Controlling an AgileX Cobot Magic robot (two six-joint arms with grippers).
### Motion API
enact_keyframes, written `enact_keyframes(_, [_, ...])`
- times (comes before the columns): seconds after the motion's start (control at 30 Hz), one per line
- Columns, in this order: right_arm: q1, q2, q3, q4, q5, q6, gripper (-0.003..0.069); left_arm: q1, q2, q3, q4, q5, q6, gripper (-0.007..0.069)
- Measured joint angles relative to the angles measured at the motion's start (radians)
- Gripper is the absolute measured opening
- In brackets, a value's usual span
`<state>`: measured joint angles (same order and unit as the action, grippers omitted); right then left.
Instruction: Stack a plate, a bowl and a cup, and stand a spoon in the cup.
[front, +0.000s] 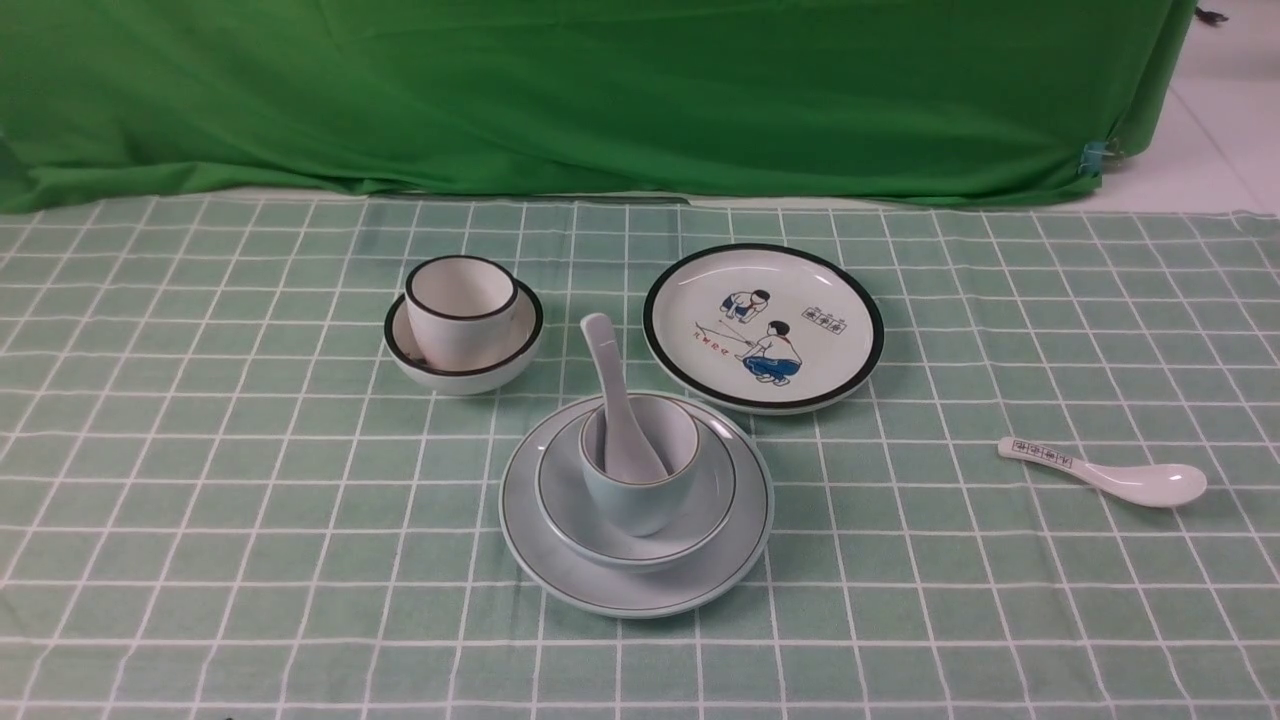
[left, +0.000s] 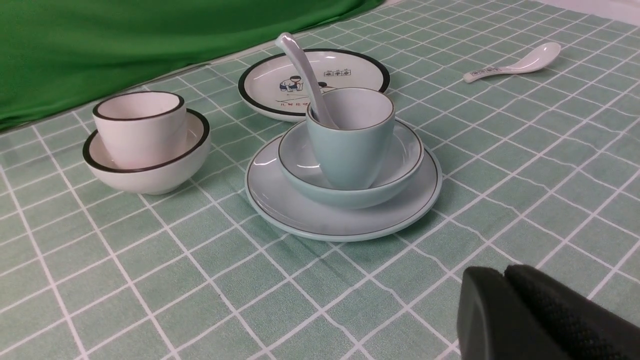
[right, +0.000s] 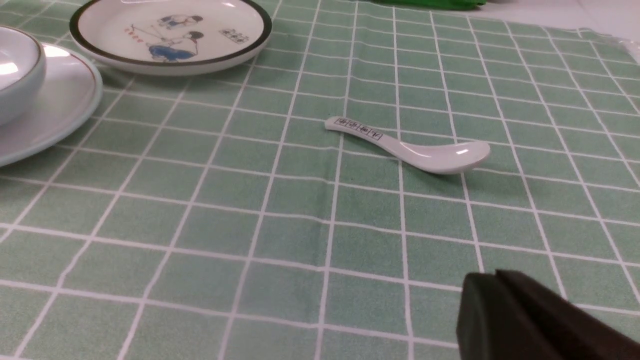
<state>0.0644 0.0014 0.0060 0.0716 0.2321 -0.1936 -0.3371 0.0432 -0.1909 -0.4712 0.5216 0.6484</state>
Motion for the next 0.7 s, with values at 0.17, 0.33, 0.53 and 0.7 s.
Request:
enact_keyframes(0.17, [0.0,0.0,0.0,0.0,-0.001,0.0,0.0071,0.0,0.0,0.0,0.0,0.0,0.0,0.0017])
enact_keyframes(0.33, [0.0,0.0,0.0,0.0,-0.001,0.0,0.0087,0.0,0.0,0.0,0.0,0.0,0.0,0.0017])
enact_keyframes(0.53, [0.0,0.0,0.0,0.0,-0.001,0.0,0.0113,0.0,0.0,0.0,0.0,0.0,0.0,0.0017])
enact_keyframes(0.7, [0.0,0.0,0.0,0.0,-0.001,0.0,0.0128,0.0,0.0,0.0,0.001,-0.039,-0.001,0.0017])
